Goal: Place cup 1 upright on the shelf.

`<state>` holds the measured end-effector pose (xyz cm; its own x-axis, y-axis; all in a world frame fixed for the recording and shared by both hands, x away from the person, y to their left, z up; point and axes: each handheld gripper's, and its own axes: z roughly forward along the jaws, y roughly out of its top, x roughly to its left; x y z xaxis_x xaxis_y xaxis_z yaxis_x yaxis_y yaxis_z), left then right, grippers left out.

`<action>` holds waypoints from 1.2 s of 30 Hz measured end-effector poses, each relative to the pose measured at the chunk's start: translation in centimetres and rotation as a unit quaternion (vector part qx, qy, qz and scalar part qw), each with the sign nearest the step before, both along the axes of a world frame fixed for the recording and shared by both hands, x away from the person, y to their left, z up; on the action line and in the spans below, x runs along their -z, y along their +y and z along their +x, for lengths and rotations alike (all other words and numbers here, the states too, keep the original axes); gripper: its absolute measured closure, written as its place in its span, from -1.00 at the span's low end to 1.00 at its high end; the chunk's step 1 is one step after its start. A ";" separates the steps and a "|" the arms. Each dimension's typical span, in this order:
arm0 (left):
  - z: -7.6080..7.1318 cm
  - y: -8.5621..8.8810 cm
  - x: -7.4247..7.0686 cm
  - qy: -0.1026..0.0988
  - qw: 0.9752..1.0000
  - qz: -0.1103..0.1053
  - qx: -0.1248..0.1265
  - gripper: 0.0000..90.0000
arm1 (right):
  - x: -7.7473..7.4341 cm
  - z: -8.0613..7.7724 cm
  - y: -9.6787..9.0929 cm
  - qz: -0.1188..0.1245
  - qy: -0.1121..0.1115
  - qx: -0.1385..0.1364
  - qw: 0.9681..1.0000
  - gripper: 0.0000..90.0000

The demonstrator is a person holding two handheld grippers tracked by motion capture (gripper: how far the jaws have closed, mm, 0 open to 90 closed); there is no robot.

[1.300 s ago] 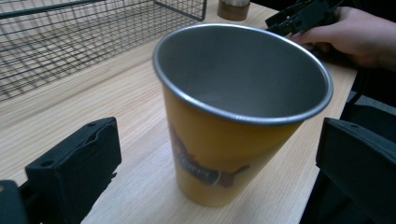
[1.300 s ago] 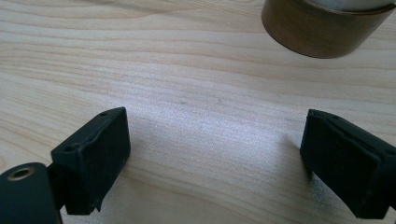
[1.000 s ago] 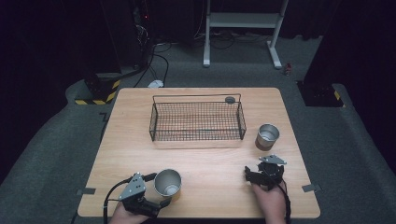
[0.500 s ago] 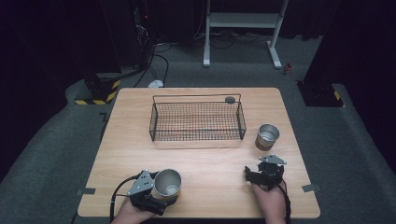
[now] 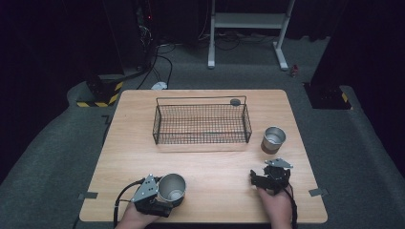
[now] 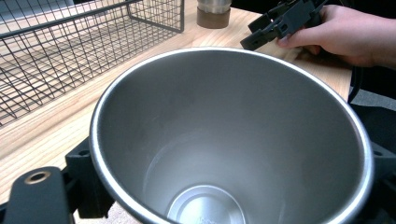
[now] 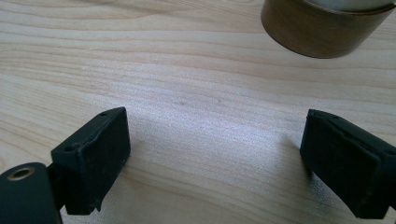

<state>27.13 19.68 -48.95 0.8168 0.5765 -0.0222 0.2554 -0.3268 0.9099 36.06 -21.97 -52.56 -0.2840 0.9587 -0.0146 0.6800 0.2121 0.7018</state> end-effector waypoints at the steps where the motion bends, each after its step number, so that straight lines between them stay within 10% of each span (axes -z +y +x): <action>1: 0.0 0.0 0.0 0.000 1.000 0.000 0.000 -0.70 | 0.0 0.0 0.0 0.000 0.000 0.000 1.000 -0.81; 36: 0.9 4.4 -0.7 -0.019 0.994 -0.025 -0.102 -0.69 | 0.0 0.0 0.0 0.001 0.001 0.001 1.000 -0.81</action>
